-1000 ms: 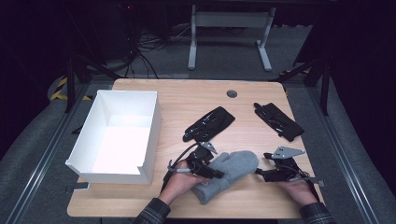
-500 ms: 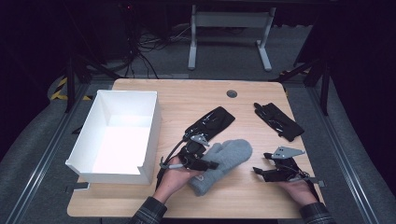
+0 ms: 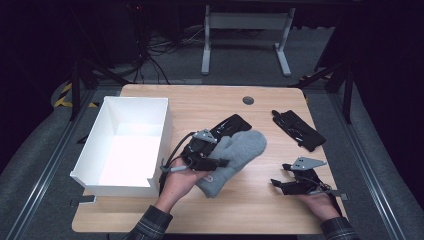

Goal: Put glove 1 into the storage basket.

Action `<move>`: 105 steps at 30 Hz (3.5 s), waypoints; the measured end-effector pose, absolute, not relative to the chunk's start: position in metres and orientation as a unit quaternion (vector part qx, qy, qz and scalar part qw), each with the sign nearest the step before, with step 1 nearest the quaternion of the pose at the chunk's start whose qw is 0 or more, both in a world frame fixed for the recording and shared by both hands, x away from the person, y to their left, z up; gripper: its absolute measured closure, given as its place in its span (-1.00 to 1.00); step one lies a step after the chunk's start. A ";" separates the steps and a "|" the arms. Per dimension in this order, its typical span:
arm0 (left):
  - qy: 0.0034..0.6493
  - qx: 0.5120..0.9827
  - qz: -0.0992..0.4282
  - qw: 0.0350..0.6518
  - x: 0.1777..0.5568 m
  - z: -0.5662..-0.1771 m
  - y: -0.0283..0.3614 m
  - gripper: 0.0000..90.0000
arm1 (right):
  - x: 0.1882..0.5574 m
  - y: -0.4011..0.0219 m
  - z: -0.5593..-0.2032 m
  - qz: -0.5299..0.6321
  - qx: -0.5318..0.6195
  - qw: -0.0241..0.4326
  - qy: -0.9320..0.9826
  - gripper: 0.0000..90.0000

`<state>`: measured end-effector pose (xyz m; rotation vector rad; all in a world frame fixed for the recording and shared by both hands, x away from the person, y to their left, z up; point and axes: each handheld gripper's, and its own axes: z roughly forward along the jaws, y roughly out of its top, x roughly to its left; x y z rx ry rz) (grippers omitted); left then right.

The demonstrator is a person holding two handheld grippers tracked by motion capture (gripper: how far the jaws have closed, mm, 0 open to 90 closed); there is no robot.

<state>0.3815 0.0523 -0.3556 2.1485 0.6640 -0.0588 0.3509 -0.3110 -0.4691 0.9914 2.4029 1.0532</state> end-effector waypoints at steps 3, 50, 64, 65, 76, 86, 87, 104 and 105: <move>0.268 0.861 -0.013 0.432 0.382 -0.340 0.059 0.64 | 0.351 -0.311 -0.469 0.370 0.349 0.168 0.845 -0.48; 0.437 0.778 0.091 0.441 0.395 -0.288 0.252 0.63 | 0.351 -0.310 -0.469 0.370 0.351 0.169 0.844 -0.48; 0.498 0.755 0.084 0.419 0.401 -0.329 0.284 0.63 | 0.351 -0.310 -0.469 0.370 0.351 0.169 0.843 -0.48; 0.501 0.754 0.083 0.417 0.402 -0.332 0.284 0.63 | 0.351 -0.310 -0.469 0.370 0.352 0.169 0.843 -0.48; 0.517 0.756 0.067 0.396 0.410 -0.366 0.271 0.63 | 0.351 -0.310 -0.469 0.370 0.351 0.170 0.843 -0.48; 0.527 0.756 0.052 0.385 0.415 -0.386 0.269 0.63 | 0.351 -0.310 -0.469 0.370 0.352 0.170 0.843 -0.48; 0.531 0.754 0.049 0.384 0.416 -0.388 0.269 0.63 | 0.351 -0.310 -0.469 0.369 0.352 0.171 0.843 -0.48; 0.578 0.743 0.064 0.330 0.431 -0.414 0.277 0.44 | 0.352 -0.310 -0.469 0.370 0.352 0.170 0.843 -0.48; 0.582 0.742 0.067 0.326 0.432 -0.415 0.277 0.37 | 0.352 -0.310 -0.469 0.370 0.352 0.170 0.843 -0.48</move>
